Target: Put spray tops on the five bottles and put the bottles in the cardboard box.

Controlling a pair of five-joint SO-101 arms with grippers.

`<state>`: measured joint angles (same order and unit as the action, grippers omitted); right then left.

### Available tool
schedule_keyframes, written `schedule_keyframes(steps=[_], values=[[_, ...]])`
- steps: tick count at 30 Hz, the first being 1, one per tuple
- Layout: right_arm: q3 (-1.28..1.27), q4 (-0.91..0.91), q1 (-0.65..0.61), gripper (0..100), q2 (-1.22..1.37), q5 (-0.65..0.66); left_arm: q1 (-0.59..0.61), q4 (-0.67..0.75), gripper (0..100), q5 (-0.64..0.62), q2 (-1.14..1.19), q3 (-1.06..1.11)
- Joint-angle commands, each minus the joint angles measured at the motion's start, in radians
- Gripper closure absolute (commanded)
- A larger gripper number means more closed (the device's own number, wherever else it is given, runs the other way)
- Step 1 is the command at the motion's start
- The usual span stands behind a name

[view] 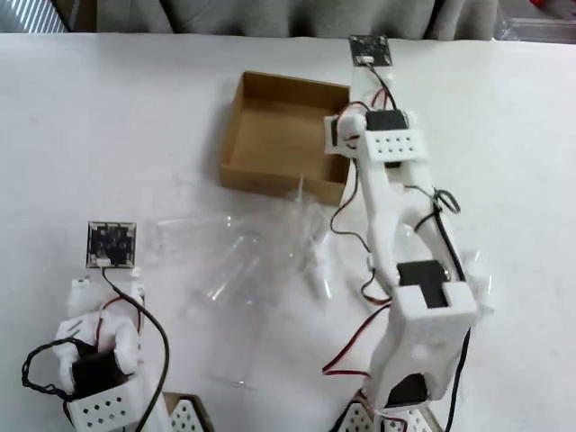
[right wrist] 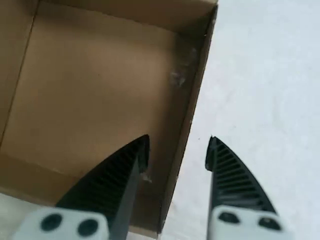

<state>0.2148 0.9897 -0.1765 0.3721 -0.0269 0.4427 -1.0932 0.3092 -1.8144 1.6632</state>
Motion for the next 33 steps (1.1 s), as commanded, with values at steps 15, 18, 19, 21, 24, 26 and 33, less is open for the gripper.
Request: schedule_keyframes(steps=[15, 18, 19, 21, 24, 26, 33], values=[[0.219, 0.012, -0.007, 94.7, 0.249, 0.035, 0.007, -0.005, 98, -0.005, -0.018, -0.005], [0.242, 0.012, -0.012, 98.2, 0.277, 0.176, 0.007, -0.005, 98, -0.005, -0.018, -0.005], [0.245, 0.012, -0.012, 97.9, 0.283, 0.196, 0.007, -0.005, 98, -0.005, -0.018, -0.005], [0.247, 0.010, -0.008, 98.2, 0.286, 0.236, 0.007, -0.005, 98, -0.005, -0.018, -0.005], [0.247, 0.008, -0.012, 98.1, 0.283, 0.308, 0.007, -0.005, 98, -0.005, -0.018, -0.005], [0.247, 0.005, -0.012, 98.1, 0.283, 0.347, 0.007, -0.005, 98, -0.005, -0.018, -0.005], [0.247, 0.010, -0.012, 98.1, 0.283, 0.520, 0.007, -0.005, 98, -0.003, -0.018, -0.005]])
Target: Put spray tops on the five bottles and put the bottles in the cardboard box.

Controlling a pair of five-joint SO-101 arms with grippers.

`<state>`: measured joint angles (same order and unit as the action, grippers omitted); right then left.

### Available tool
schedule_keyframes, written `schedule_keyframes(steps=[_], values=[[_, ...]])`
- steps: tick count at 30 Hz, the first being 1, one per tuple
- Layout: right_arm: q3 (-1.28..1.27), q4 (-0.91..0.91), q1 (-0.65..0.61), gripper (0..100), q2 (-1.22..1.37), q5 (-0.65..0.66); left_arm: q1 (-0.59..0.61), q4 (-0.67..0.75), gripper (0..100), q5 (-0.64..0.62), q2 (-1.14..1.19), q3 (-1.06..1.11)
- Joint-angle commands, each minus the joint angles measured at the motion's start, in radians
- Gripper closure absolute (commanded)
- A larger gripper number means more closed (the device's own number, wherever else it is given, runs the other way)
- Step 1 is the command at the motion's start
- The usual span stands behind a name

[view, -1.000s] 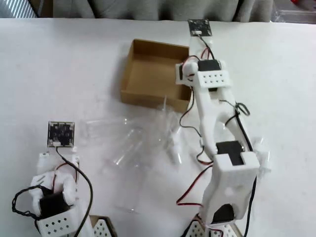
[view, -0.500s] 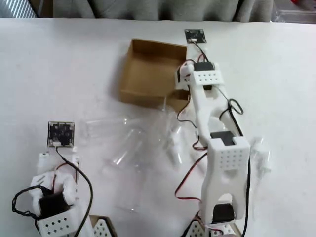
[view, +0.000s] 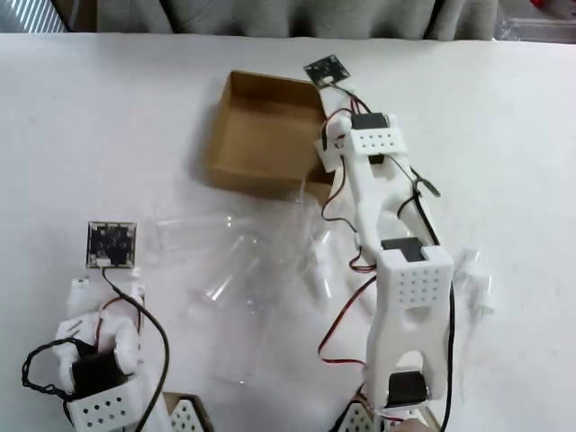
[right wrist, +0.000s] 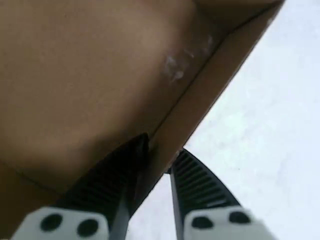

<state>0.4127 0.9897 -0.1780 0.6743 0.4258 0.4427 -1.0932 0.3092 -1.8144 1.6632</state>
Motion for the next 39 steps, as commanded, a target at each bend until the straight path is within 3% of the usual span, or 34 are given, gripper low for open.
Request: schedule_keyframes(steps=[1, 18, 24, 34, 39], values=[[0.048, 0.012, -0.008, 98.1, -0.019, 0.078, 0.007, -0.005, 98, -0.003, -0.018, -0.005], [0.040, 0.125, -0.059, 98.1, -0.021, 0.284, 0.007, -0.005, 98, -0.003, -0.018, -0.005], [0.014, 0.197, -0.101, 98.1, -0.073, 0.273, 0.007, -0.005, 98, -0.003, -0.018, -0.005], [-0.170, 0.079, -0.093, 97.7, -0.219, 0.146, -0.013, -0.005, 98, -0.003, -0.018, -0.005], [-0.178, 0.076, -0.093, 80.4, -0.219, 0.138, -0.012, -0.005, 98, -0.003, -0.018, -0.005]])
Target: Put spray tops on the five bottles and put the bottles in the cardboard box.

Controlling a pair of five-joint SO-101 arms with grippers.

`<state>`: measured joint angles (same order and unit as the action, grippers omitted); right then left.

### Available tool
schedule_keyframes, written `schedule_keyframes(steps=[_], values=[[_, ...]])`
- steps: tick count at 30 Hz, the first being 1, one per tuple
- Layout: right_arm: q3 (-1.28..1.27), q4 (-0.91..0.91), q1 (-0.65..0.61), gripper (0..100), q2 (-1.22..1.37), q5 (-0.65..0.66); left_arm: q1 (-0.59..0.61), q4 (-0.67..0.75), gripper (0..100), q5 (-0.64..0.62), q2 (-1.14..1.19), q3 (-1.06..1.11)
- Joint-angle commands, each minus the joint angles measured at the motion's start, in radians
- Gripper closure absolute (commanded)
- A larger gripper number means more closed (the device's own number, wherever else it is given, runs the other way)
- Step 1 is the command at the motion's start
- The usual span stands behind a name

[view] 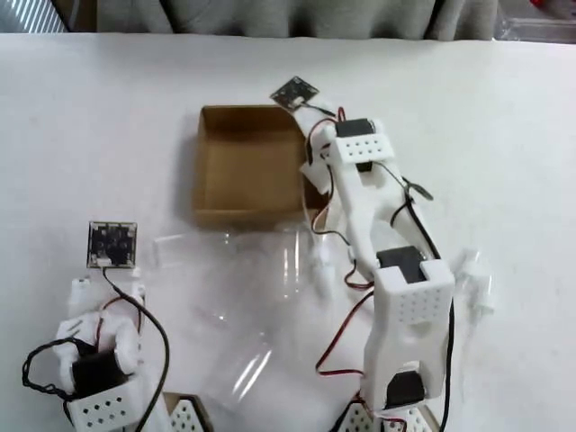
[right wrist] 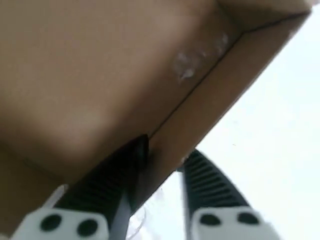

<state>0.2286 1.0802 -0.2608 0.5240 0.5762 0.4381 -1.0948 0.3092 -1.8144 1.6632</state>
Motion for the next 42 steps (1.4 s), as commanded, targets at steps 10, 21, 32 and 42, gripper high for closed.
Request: schedule_keyframes(steps=[10, 21, 32, 42], values=[[0.087, 0.122, 0.077, 75.2, -0.171, -0.127, -0.007, -0.003, 98, -0.003, -0.018, -0.005], [0.160, 0.524, 0.197, 98.1, -0.252, -0.241, -0.008, -0.003, 98, -0.002, -0.018, -0.005], [-0.074, 0.599, 0.432, 98.2, -0.326, -0.129, -0.038, -0.005, 98, 0.044, -0.018, -0.003], [-0.540, 0.397, 0.568, 98.2, -0.707, -0.130, -0.036, -0.006, 98, 0.046, -0.018, -0.003]])
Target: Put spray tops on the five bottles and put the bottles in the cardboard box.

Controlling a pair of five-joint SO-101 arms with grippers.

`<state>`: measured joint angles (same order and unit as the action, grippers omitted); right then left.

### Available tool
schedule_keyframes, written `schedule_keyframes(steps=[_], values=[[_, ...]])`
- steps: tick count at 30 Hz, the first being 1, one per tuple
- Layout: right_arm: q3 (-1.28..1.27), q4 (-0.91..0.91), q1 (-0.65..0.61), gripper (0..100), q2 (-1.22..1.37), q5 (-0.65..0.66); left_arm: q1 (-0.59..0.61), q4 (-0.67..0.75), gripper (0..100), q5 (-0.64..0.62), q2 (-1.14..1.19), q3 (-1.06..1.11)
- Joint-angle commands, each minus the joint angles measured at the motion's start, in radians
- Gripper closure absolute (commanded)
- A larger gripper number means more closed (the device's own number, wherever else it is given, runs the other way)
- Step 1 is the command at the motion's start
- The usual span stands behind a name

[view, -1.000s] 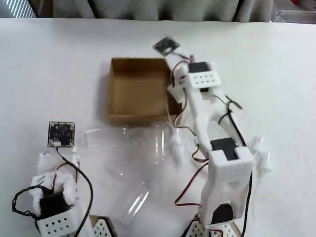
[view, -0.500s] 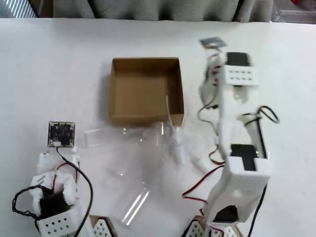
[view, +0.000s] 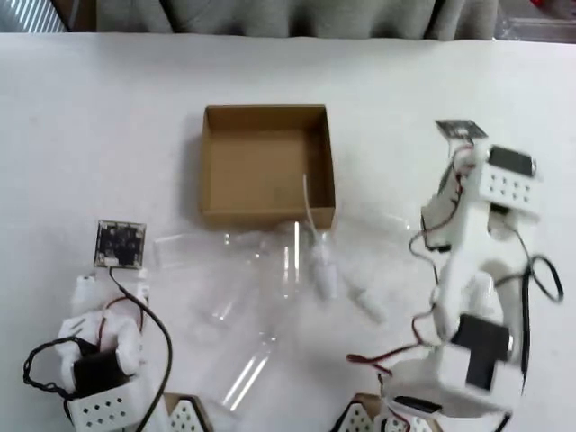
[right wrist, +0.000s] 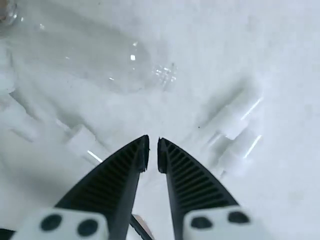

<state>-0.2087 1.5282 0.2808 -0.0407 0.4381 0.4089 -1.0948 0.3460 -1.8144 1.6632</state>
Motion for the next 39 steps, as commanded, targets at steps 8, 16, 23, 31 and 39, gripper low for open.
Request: schedule_keyframes(steps=[8, 16, 23, 31, 39], values=[[-0.462, -0.154, 0.119, 98.2, -0.472, 0.012, -0.007, -0.003, 98, 0.009, -0.018, -0.003], [-0.733, -0.283, 0.125, 98.3, -0.696, 0.015, -0.004, -0.005, 98, 0.009, -0.018, -0.003], [-0.962, -0.409, 0.128, 98.3, -0.837, 0.032, 0.012, -0.005, 98, 0.009, -0.018, -0.003], [-1.126, -0.492, 0.157, 98.3, -0.954, 0.169, 0.010, -0.009, 98, 0.009, -0.018, -0.005], [-1.218, -0.521, 0.107, 98.3, -1.076, 0.178, -0.021, -0.025, 93, 0.103, -0.015, -0.041]])
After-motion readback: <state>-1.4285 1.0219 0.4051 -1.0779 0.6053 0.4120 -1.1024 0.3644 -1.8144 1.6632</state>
